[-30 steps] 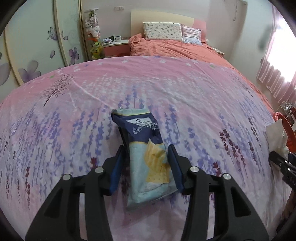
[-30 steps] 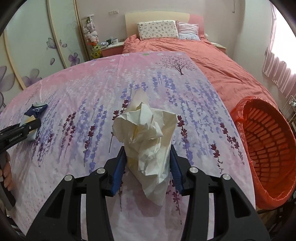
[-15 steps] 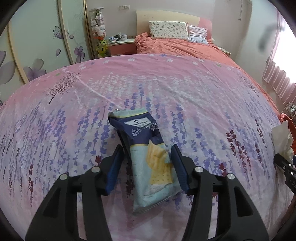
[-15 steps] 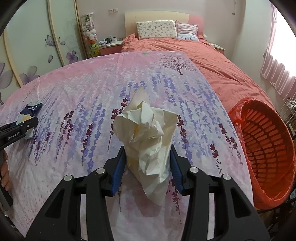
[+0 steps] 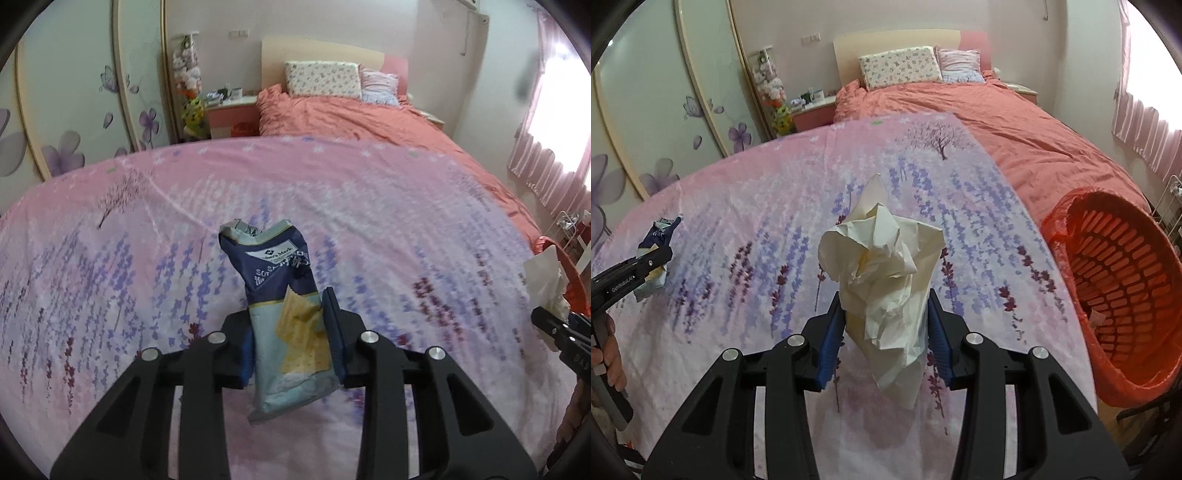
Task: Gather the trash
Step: 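Carry the snack bag and white tissue to the orange basket and release both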
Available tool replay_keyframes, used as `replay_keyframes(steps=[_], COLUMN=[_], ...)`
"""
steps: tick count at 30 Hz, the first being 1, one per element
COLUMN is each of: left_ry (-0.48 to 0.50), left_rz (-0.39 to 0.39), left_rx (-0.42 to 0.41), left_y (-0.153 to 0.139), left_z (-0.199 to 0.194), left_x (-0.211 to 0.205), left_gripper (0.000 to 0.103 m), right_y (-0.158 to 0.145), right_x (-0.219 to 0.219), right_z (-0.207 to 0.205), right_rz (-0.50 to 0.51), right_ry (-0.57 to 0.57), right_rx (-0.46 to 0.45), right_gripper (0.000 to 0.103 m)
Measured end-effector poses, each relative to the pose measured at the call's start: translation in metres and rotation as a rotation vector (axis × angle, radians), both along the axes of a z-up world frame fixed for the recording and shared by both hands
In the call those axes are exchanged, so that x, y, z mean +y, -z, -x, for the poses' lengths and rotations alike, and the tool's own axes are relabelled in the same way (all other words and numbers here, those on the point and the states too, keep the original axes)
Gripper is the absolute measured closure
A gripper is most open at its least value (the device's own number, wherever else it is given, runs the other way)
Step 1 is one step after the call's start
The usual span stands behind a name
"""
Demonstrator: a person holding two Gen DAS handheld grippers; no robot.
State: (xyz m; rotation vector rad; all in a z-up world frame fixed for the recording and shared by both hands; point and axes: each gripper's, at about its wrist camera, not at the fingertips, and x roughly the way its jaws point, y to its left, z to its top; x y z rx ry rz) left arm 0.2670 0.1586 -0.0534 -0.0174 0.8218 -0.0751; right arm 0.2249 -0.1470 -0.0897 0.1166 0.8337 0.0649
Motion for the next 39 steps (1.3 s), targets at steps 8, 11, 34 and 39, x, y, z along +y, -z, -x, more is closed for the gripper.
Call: replay_keyframes(steps=[8, 11, 34, 39], left_ry=[0.077, 0.112, 0.451, 0.542], left_rz=[0.025, 0.04, 0.095, 0.091], left_rx=[-0.079, -0.1, -0.16, -0.154], left_y=[-0.041, -0.056, -0.094, -0.086], left_z=[0.022, 0.029, 0.057, 0.059], left_x=[-0.045, -0.065, -0.244, -0.293], left_gripper=[0.07, 0.07, 0.07, 0.07], right_y=[-0.037, -0.051, -0.073, -0.067], right_x=[-0.018, -0.029, -0.144, -0.177], right_z=[0.024, 0.033, 0.071, 0.07], right_rz=[-0.024, -0.028, -0.033, -0.051], right_ry=[0.004, 0.016, 0.209, 0.271], right_rx=[-0.084, -0.114, -0.191, -0.186], right_gripper=[0.06, 0.06, 0.06, 0.06])
